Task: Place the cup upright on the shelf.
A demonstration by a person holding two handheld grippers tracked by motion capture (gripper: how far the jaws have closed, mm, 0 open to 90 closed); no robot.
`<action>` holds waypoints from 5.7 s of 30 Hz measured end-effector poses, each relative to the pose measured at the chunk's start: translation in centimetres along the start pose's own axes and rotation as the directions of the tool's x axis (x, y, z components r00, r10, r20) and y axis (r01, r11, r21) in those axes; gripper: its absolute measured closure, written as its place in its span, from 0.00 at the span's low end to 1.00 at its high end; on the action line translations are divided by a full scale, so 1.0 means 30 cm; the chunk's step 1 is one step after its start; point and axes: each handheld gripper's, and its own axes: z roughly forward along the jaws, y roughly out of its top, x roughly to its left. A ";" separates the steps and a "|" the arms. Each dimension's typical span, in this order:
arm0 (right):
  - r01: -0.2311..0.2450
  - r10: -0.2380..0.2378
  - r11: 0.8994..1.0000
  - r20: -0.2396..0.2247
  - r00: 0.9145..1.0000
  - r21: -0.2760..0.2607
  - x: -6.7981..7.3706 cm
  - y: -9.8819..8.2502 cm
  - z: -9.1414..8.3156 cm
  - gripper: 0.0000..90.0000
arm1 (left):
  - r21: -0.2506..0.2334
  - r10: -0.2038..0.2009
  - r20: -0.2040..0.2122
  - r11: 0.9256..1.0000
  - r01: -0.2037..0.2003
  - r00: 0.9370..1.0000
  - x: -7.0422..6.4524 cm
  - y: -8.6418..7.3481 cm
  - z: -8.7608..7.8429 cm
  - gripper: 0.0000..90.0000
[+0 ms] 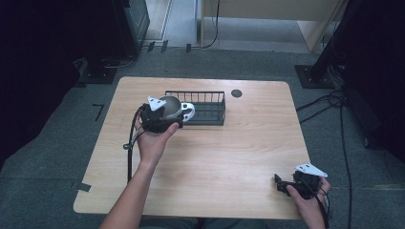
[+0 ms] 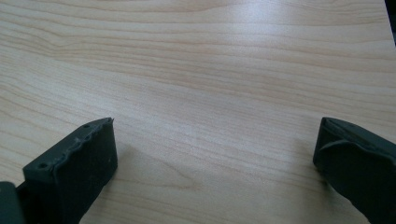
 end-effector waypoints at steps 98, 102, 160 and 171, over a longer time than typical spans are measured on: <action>0.000 0.000 1.000 0.000 1.000 0.000 0.000 0.000 0.000 0.00 | -0.020 -0.050 0.128 0.998 0.053 0.991 0.133 0.110 0.166 0.00; 0.000 0.000 1.000 0.000 1.000 0.000 0.000 0.000 0.000 0.00 | -0.014 -0.062 0.107 0.998 0.064 0.992 0.176 0.048 0.124 0.00; 0.003 -0.003 1.000 0.001 1.000 -0.001 0.000 0.000 0.000 0.00 | 0.154 -0.089 -0.166 0.981 0.115 0.982 0.473 -0.668 -0.313 0.00; 0.002 -0.002 1.000 0.001 1.000 -0.001 0.000 -0.001 0.000 0.00 | 0.210 -0.066 -0.162 0.973 0.099 0.985 0.472 -0.681 -0.299 0.00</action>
